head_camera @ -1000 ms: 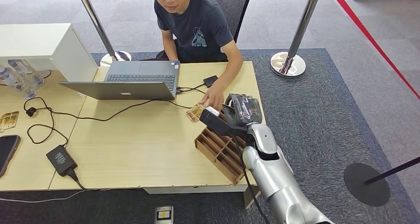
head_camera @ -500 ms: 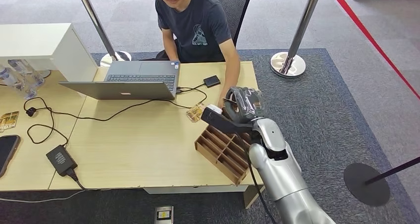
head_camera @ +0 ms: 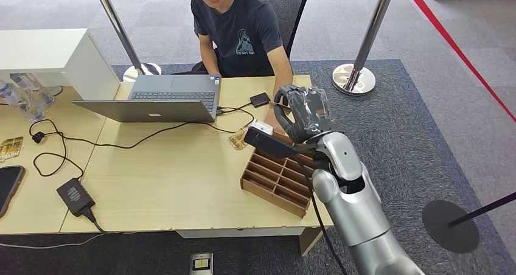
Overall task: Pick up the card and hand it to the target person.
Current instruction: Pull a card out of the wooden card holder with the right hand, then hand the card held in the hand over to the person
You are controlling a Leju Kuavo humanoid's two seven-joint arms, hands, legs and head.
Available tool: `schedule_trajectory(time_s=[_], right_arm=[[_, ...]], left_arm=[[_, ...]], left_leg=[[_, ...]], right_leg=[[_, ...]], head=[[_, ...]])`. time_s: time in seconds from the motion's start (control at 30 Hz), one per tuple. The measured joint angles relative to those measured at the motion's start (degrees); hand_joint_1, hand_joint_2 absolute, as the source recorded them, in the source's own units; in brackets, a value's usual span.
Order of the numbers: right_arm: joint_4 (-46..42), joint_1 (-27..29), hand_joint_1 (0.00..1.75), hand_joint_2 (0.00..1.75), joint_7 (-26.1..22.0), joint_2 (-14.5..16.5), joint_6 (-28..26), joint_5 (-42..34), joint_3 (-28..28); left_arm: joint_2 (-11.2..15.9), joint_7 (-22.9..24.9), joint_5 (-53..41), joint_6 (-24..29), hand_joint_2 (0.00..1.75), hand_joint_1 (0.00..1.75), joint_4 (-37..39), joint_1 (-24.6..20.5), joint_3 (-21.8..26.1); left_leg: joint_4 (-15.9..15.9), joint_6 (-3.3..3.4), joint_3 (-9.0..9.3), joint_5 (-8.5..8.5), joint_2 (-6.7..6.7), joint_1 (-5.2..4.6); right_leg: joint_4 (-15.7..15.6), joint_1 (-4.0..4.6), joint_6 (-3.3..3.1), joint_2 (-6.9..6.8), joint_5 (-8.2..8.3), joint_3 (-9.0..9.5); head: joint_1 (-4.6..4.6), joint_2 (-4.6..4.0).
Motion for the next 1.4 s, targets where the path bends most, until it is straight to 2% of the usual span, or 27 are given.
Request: schedule_trajectory(time_s=[0.23,0.53,0.97,1.4], right_arm=[[-1.1,-2.3,1.75,1.75,-0.8,1.3,-0.4,-1.1,1.5],[0.6,-5.2,1.75,1.75,-1.8,3.0,-4.2,-2.4,1.9],[10.6,-7.6,1.75,1.75,-3.3,5.9,-8.9,-3.0,1.8],[17.1,-8.0,1.75,1.75,-3.5,7.0,-10.7,-1.7,0.9]], left_arm=[[-0.3,0.6,0.2,0.6,0.00,0.00,0.0,-0.1,1.2],[-0.4,0.9,-0.5,0.7,0.00,0.00,0.0,-0.3,1.3],[-0.3,1.1,-1.8,0.7,0.00,0.00,0.0,-0.4,1.3],[-0.3,0.6,-2.7,0.6,0.00,0.00,0.0,-0.4,1.3]], left_leg=[[0.0,0.00,0.00,0.01,-0.01,0.00],[0.0,-0.01,-0.01,0.01,-0.01,0.00],[0.0,-0.02,-0.01,0.02,-0.02,0.00],[0.0,-0.02,-0.01,0.02,-0.01,0.00]], right_leg=[[0.0,0.00,0.00,0.00,0.00,0.00],[0.0,0.00,0.00,0.00,0.00,0.00],[0.0,0.00,0.00,0.00,0.00,0.00],[0.0,0.00,0.00,0.00,0.00,-0.01]], head=[[0.00,0.00],[0.01,-0.01],[0.01,0.00],[0.01,-0.01]])
